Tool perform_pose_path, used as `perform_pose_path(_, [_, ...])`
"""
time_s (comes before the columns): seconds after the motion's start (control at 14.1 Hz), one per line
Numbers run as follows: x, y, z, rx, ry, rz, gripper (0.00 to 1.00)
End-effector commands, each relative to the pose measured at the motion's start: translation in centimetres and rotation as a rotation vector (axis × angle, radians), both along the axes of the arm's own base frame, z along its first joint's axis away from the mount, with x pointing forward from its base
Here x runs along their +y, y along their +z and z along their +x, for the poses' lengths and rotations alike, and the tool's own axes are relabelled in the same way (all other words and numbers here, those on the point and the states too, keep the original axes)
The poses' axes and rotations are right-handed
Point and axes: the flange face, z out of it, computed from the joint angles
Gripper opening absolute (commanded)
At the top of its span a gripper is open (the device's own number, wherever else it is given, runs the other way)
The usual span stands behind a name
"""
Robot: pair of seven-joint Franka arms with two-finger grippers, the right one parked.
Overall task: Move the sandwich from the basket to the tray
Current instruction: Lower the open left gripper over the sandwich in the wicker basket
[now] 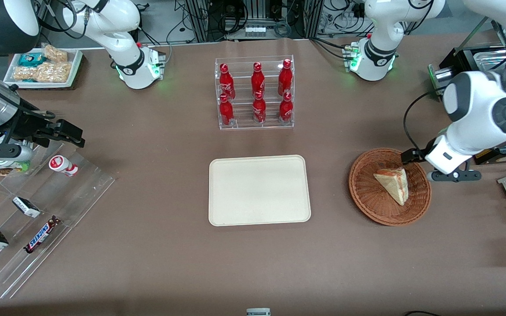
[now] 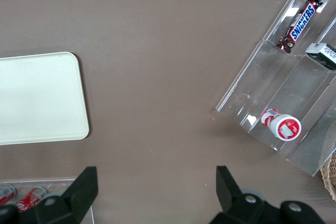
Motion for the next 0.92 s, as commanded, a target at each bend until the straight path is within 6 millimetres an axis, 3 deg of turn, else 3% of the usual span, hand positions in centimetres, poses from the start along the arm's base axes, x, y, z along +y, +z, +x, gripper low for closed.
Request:
perform_pose_path(0.0, [-0.1, -1.5, -0.8, -0.050, 0.214, 0.021, 1.00])
perform_pose_path(0.21, [-0.6, -4.9, -1.4, -0.138, 0.572, 0.004, 1.00])
perform_pose_path(0.35, [-0.9, -7.8, -0.7, -0.154, 0.795, -0.003, 1.00])
perform_pose_path(0.57, [-1.0, -10.3, -0.4, -0.143, 0.822, -0.001, 1.00])
perform_pose_path(0.64, [-1.0, -10.7, -0.3, -0.138, 0.824, 0.002, 0.96])
perform_pose_path(0.71, [-1.1, -10.7, -0.4, -0.132, 0.824, 0.005, 0.75])
perform_pose_path(0.85, [-1.5, -10.4, -0.7, -0.108, 0.800, 0.015, 0.23])
